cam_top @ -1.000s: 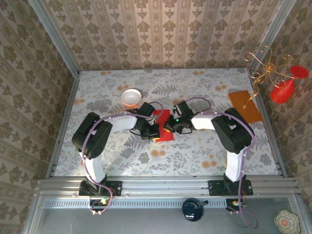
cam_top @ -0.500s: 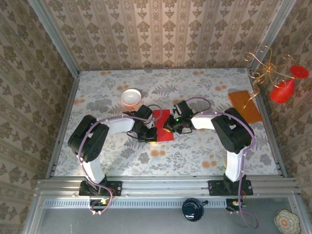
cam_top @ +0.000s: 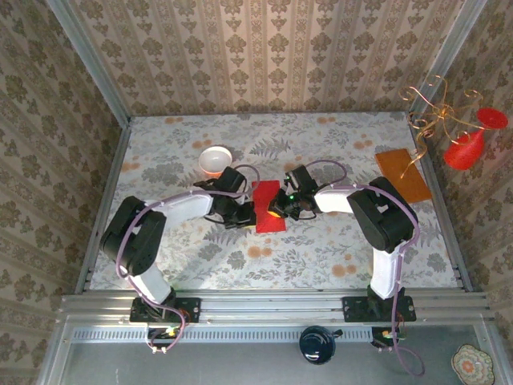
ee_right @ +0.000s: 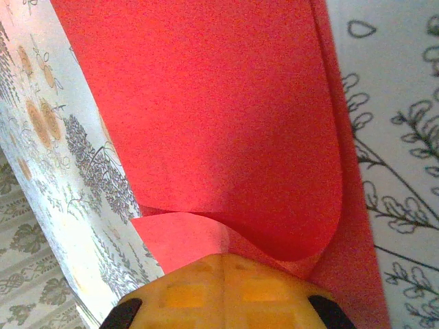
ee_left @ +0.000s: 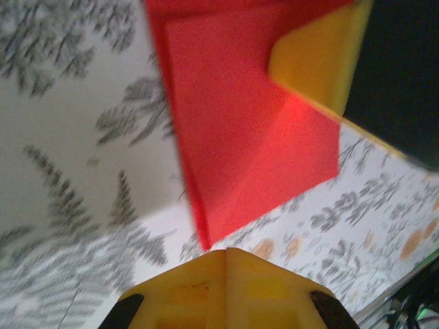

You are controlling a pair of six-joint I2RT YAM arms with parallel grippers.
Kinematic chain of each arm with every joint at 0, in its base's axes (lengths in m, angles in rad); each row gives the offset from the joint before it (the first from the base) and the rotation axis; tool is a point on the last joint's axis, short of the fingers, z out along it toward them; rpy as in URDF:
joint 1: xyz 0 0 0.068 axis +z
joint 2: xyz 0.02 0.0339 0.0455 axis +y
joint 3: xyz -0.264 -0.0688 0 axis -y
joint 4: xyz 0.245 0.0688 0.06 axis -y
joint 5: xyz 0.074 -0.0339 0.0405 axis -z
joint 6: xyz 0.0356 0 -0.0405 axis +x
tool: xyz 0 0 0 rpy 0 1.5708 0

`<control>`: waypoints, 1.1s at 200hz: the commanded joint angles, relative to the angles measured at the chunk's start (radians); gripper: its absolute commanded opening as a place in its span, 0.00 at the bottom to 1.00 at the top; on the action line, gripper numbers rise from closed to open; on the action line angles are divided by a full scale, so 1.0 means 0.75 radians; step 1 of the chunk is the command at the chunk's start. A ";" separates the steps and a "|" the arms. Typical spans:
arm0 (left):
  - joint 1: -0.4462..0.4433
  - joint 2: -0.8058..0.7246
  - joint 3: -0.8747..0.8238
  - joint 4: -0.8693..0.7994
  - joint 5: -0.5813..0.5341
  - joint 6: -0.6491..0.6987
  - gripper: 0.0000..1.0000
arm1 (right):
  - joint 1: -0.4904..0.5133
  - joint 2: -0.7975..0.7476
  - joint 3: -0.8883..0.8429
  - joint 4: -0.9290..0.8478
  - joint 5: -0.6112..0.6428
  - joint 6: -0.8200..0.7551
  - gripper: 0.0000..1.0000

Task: Fold a paper plane with a square sheet of paper (pick it up from the middle)
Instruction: Fold the triangle a second time at the center of the table.

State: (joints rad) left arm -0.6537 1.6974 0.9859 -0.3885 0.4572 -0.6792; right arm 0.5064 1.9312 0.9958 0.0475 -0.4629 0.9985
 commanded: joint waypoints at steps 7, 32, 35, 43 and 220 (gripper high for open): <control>-0.020 0.093 0.068 0.040 0.006 -0.054 0.00 | -0.023 0.122 -0.074 -0.211 0.165 0.019 0.00; -0.019 0.134 0.068 0.033 -0.012 -0.051 0.00 | -0.021 0.118 -0.072 -0.196 0.155 0.022 0.00; -0.019 0.138 0.069 0.033 -0.014 -0.052 0.00 | -0.022 0.117 -0.073 -0.193 0.155 0.022 0.00; -0.019 0.149 0.070 0.031 -0.014 -0.053 0.00 | -0.023 0.115 -0.072 -0.190 0.151 0.020 0.00; -0.013 0.206 0.033 -0.081 -0.074 -0.027 0.00 | 0.083 -0.058 0.014 -0.123 -0.080 -0.264 0.01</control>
State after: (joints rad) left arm -0.6624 1.8133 1.0214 -0.3805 0.4328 -0.7040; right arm 0.5636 1.8793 1.0103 -0.0307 -0.4908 0.8146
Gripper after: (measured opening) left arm 0.065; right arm 0.067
